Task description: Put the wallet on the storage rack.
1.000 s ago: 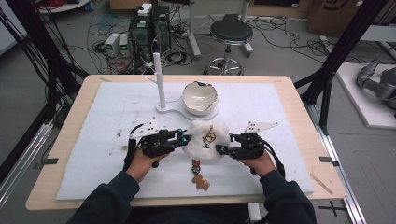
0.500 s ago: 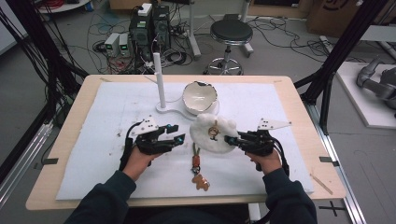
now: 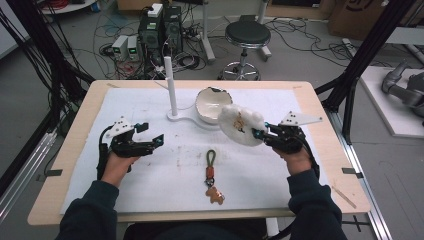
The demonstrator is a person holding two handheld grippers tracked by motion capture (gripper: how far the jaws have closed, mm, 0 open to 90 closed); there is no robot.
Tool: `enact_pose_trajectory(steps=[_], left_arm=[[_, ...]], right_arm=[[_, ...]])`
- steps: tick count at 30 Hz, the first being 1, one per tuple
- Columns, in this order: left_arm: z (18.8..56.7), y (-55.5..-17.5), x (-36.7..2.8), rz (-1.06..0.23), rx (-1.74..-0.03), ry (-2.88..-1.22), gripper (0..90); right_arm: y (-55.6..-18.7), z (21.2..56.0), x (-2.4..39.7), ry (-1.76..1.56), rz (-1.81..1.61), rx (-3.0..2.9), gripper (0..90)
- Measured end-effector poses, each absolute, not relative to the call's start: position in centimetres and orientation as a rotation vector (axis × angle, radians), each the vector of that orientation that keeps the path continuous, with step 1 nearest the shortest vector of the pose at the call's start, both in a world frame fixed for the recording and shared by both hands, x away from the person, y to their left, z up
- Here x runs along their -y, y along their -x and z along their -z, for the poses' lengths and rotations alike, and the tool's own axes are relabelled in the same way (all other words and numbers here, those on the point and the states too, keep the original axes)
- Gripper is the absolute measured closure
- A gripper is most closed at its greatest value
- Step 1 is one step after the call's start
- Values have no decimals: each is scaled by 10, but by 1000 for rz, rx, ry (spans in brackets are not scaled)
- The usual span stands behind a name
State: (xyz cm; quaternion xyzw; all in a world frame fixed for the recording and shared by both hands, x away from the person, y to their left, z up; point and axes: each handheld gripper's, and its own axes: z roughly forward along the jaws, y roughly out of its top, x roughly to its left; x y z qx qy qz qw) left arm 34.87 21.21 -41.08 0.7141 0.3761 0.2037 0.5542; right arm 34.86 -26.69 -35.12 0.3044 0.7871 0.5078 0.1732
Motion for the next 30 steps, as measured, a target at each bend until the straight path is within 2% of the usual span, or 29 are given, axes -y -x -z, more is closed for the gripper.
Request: enact_pose_trajectory(steps=[6, 16, 30], left_arm=[[414, -351, -214, -474, -915, -1707, 188], [417, -352, -214, -447, -921, -1699, 188], [419, -353, -217, -423, -936, -1673, 188]], right_arm=[[-374, 317, 252, -824, -1304, -2257, 744], [-414, 284, 216, -740, -1034, -2284, 743], [-449, 278, 167, -589, -666, -2346, 741]])
